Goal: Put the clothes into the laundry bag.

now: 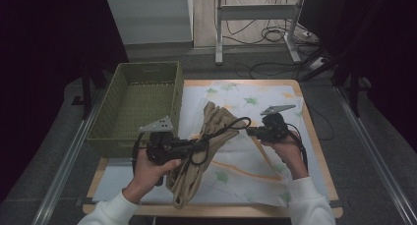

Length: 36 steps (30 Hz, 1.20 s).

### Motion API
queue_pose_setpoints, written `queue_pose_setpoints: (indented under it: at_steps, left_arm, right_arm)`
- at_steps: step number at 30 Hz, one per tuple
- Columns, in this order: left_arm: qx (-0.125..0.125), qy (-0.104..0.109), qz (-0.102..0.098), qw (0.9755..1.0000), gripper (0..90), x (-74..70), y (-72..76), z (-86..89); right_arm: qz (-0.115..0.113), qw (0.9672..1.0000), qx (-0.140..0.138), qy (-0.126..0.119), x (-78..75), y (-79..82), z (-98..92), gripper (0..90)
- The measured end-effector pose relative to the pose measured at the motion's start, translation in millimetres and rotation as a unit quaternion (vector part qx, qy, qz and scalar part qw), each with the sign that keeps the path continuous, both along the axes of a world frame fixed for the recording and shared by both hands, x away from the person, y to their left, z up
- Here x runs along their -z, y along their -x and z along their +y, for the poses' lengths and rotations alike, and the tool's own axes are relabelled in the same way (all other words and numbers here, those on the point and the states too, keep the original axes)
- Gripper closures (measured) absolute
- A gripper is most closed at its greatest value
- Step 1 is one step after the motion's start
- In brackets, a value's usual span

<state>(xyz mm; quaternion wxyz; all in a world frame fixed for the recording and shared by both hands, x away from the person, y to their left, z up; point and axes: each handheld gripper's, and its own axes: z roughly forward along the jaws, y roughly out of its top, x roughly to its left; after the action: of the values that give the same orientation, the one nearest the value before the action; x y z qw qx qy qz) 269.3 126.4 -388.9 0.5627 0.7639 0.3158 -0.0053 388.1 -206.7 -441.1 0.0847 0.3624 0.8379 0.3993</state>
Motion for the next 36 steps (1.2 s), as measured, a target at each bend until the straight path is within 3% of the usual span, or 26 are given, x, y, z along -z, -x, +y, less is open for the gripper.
queue_pose_setpoints:
  at_steps: [10, 36]
  left_arm:
    - [0.016, -0.022, 0.016, 0.9995, 83.1, 11.6, 3.2, -9.3]
    - [0.036, -0.051, 0.055, 0.9965, 83.0, 40.4, 4.9, -19.8]
  right_arm:
    - [-0.001, 1.0, 0.002, -0.004, -1.2, 0.1, -1.8, 86.3]
    - [-0.002, 1.0, 0.004, -0.006, -1.6, -0.5, -3.6, 86.3]
